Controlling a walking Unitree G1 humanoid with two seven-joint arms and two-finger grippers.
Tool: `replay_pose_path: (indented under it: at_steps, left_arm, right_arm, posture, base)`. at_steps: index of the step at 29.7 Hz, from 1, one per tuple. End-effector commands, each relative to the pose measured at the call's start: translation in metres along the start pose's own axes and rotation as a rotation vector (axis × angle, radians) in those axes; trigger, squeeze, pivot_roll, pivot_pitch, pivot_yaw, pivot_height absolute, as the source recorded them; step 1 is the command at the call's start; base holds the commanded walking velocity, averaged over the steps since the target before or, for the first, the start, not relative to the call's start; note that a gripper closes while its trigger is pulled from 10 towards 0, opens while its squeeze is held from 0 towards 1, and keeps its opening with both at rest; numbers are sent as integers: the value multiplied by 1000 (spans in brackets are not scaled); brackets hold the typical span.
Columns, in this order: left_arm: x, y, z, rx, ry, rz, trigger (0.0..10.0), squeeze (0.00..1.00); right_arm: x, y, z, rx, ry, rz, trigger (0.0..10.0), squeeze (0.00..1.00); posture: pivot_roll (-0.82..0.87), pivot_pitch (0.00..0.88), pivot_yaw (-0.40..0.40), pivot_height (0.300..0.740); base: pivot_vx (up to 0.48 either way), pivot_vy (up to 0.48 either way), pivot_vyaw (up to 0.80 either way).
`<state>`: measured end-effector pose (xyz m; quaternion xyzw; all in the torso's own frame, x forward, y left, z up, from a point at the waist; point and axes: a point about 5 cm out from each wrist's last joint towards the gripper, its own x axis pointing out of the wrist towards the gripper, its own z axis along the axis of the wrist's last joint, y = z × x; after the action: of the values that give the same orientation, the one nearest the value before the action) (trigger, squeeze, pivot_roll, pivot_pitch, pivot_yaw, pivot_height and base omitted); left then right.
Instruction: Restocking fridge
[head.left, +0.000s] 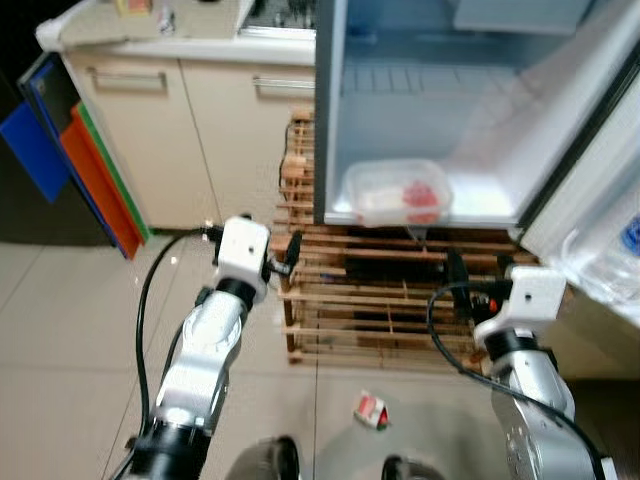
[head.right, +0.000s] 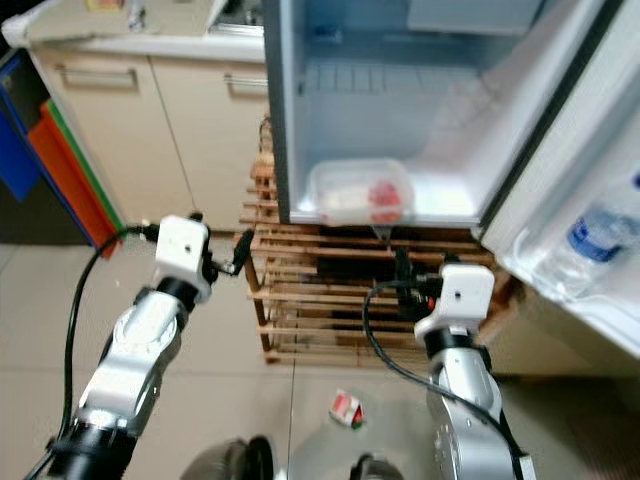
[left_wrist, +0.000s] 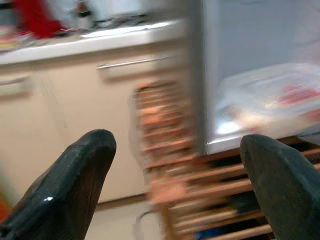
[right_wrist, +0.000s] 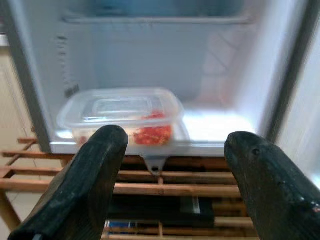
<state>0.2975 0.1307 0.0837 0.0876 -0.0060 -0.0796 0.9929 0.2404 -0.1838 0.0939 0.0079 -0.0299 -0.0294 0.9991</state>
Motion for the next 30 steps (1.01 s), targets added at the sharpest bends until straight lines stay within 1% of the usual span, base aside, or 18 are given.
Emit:
replay_pose_path:
  at_steps: [1, 2, 4, 5, 6, 7, 9, 13, 16, 19, 22, 24, 28, 30]
  left_arm:
    - [-2, 6, -18, 21, 58, 65, 10000, 0]
    - [0, 4, -16, 19, 56, 60, 10000, 0]
    - [6, -3, -2, 30, 15, 19, 10000, 0]
    - [6, -3, -2, 30, 15, 19, 10000, 0]
    - [9, -7, 3, 8, 8, 1, 10000, 0]
    - [13, -16, 9, -36, 14, -38, 10000, 0]
    - [16, -21, 11, -75, 12, -70, 10000, 0]
    - [22, -29, 18, -63, -34, -110, 10000, 0]
    - [23, -29, 18, -63, -30, -113, 10000, 0]
    - [23, -27, 16, -89, -10, -107, 10000, 0]
    - [24, -24, 14, -76, 4, -96, 10000, 0]
    - [27, -22, 12, -90, 24, -79, 10000, 0]
    - [27, -21, 13, -84, 12, -86, 10000, 0]
    - [28, -21, 13, -81, 13, -87, 10000, 0]
  right_arm:
    - [-3, -5, -13, 13, 17, -33, 10000, 24]
    - [-3, -7, -18, 22, 35, -43, 10000, 27]
    - [-3, -9, -22, 29, 56, -48, 10000, 24]
    - [-3, -9, -22, 29, 56, -48, 10000, 24]
    - [-2, -9, -24, 25, 62, -42, 10000, 27]
    - [-2, -5, -26, 22, 81, -16, 10000, 24]
    - [-1, -3, -28, 9, 90, -1, 10000, 20]
    - [0, 0, -33, -16, 92, 14, 10000, 20]
    - [1, 1, -33, -15, 88, 15, 10000, 20]
    - [3, 3, -33, -24, 87, 24, 10000, 24]
    - [5, 5, -35, -40, 100, 28, 10000, 24]
    - [6, 6, -33, -37, 86, 33, 10000, 20]
    - [9, 7, -38, -36, 128, 24, 10000, 27]
    - [9, 7, -38, -38, 123, 23, 10000, 27]
  posture:
    - [14, 24, 19, 740]
    - [14, 24, 19, 740]
    - [14, 22, 23, 740]
    - [14, 22, 23, 740]
    - [8, 21, 25, 740]
    - [4, 21, 26, 740]
    - [2, 22, 27, 740]
    - [6, 23, 28, 740]
    - [6, 26, 31, 740]
    - [7, 26, 32, 740]
    - [8, 27, 31, 740]
    - [10, 26, 32, 740]
    - [11, 25, 33, 740]
    - [11, 26, 34, 732]
  base:
    - [0, 0, 0]
    - [0, 0, 0]
    - [0, 0, 0]
    - [0, 0, 0]
    - [0, 0, 0]
    - [0, 0, 0]
    - [0, 0, 0]
    - [0, 0, 0]
    - [0, 0, 0]
    - [0, -100, 0]
    - [342, -259, 0]
    - [306, 0, 0]
    - [0, 0, 122]
    - [0, 0, 438]
